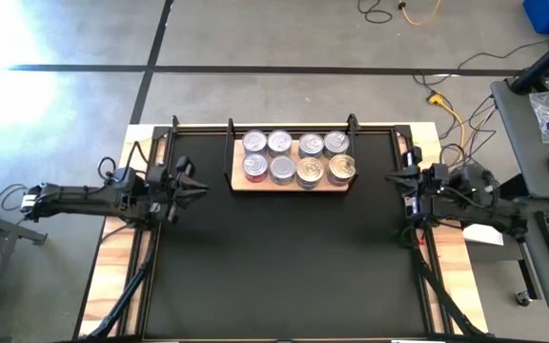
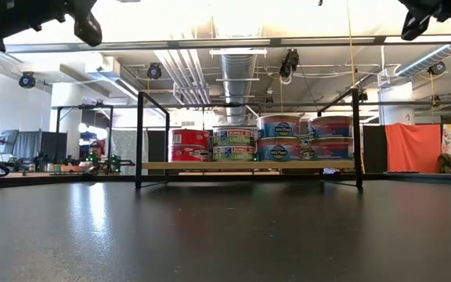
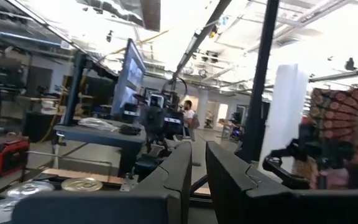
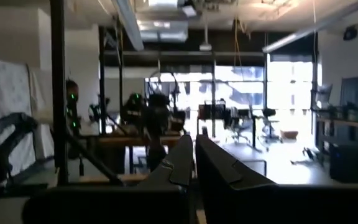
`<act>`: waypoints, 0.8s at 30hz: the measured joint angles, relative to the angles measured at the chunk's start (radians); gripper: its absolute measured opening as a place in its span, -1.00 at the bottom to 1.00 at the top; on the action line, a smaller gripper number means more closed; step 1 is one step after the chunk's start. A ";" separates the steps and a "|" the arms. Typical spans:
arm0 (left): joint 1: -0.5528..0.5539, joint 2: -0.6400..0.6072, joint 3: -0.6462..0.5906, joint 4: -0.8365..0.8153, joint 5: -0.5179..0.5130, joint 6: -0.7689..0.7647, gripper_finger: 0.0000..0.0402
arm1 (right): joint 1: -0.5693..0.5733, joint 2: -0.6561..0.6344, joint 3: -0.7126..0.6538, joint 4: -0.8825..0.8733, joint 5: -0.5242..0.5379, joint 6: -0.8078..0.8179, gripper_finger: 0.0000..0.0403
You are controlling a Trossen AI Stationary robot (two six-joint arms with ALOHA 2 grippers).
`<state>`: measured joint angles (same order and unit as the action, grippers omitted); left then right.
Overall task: Stack canned seafood by type on shelf
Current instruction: Return to Home Position
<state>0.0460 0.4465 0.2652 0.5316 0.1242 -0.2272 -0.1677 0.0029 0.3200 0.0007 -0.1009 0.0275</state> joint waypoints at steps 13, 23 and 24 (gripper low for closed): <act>-0.002 -0.215 -0.136 0.001 0.048 -0.012 -0.84 | 0.005 0.012 -0.278 0.405 -0.003 0.093 -0.94; -0.002 -0.439 -0.255 -0.022 0.052 -0.045 -0.84 | 0.103 0.025 -0.308 0.415 0.077 0.082 -0.94; -0.002 -0.448 -0.253 -0.046 0.053 -0.048 -0.84 | 0.112 0.031 -0.308 0.416 0.079 0.078 -0.94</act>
<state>0.0444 -0.0016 0.0122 0.4860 0.1769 -0.2754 -0.0558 0.0338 0.0120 0.4171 -0.0220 0.1059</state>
